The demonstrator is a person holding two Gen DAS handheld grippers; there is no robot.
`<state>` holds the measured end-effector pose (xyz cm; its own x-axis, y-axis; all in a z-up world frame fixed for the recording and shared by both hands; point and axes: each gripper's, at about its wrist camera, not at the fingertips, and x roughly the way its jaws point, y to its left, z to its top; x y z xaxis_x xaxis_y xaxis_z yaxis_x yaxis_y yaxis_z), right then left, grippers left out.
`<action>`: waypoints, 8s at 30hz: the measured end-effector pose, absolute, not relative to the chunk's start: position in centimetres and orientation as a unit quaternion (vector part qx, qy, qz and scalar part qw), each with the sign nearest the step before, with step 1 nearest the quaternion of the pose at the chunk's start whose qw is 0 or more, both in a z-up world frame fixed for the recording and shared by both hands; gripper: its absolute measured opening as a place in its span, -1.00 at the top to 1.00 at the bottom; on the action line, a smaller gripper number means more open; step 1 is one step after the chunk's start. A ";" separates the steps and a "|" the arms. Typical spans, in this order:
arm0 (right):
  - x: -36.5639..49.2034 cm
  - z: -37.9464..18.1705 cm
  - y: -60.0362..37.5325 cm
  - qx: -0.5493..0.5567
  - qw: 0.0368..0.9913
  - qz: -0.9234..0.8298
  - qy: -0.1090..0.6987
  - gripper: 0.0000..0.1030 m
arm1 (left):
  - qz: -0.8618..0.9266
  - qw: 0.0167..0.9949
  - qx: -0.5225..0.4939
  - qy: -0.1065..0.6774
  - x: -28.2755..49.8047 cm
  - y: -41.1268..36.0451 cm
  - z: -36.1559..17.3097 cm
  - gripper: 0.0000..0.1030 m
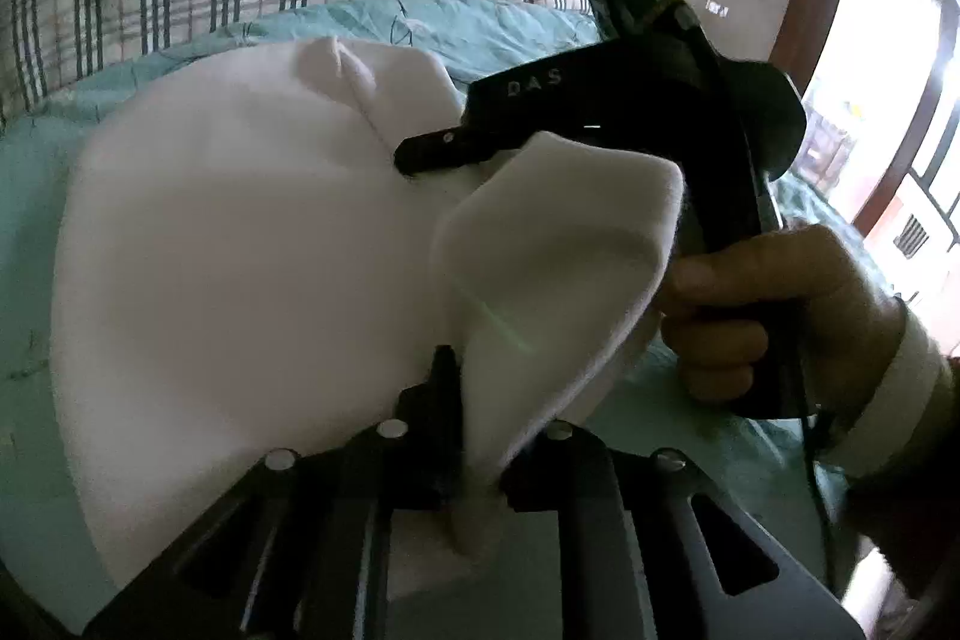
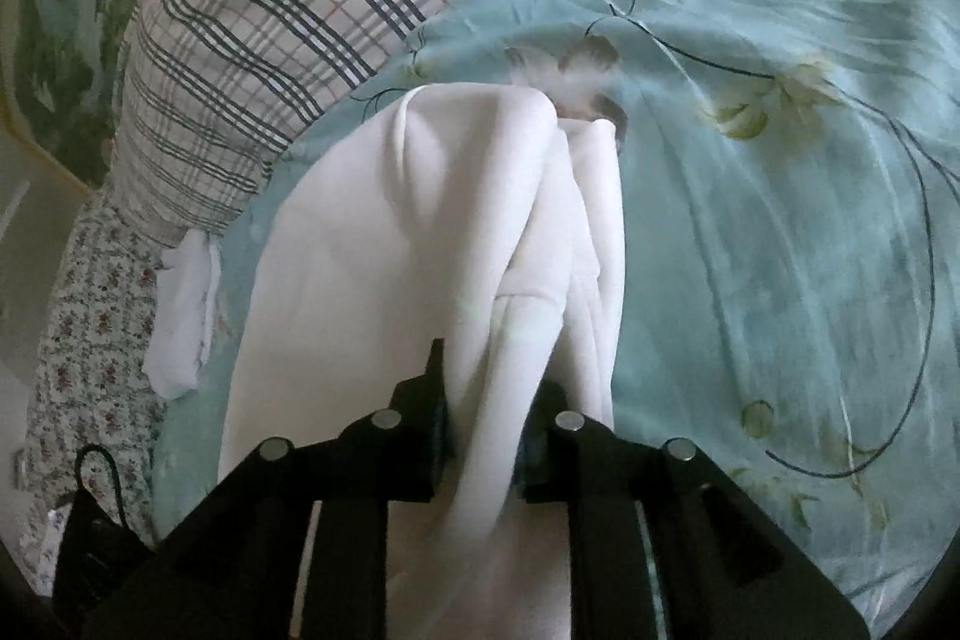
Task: Fold large clothes
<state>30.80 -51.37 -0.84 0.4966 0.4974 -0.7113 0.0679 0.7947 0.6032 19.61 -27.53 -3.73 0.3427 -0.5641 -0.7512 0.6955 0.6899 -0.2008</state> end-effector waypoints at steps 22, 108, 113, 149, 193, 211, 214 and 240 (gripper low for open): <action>28.5 0.9 -51.1 0.278 0.811 0.123 0.501 -0.44 | -0.283 0.798 -0.148 0.511 26.8 -13.9 -4.1 -0.58; 22.8 2.3 -33.3 0.244 0.817 0.157 0.498 0.50 | -0.222 0.865 -0.093 0.440 14.5 3.2 0.4 0.03; 22.6 5.8 -31.3 0.252 0.826 0.198 0.464 0.50 | -0.245 0.879 -0.099 0.397 16.6 2.6 3.8 0.03; 18.9 3.9 -28.9 0.246 0.806 0.215 0.493 0.49 | -0.298 0.851 -0.067 0.427 10.9 2.6 2.0 0.61; 23.6 -1.4 -27.4 0.184 0.803 0.152 0.545 0.61 | -0.220 0.846 -0.082 0.479 14.5 2.5 -2.0 0.85; 19.7 0.0 -28.5 0.192 0.808 0.149 0.536 0.64 | -0.194 0.859 -0.050 0.471 11.1 2.7 -1.0 0.61; 19.5 -0.7 -28.5 0.192 0.810 0.150 0.534 0.64 | -0.182 0.865 -0.032 0.467 11.3 2.1 -1.0 0.61; 6.8 5.3 -29.0 0.156 0.838 0.170 0.495 0.07 | -0.060 0.884 0.020 0.463 2.5 2.4 0.8 -0.67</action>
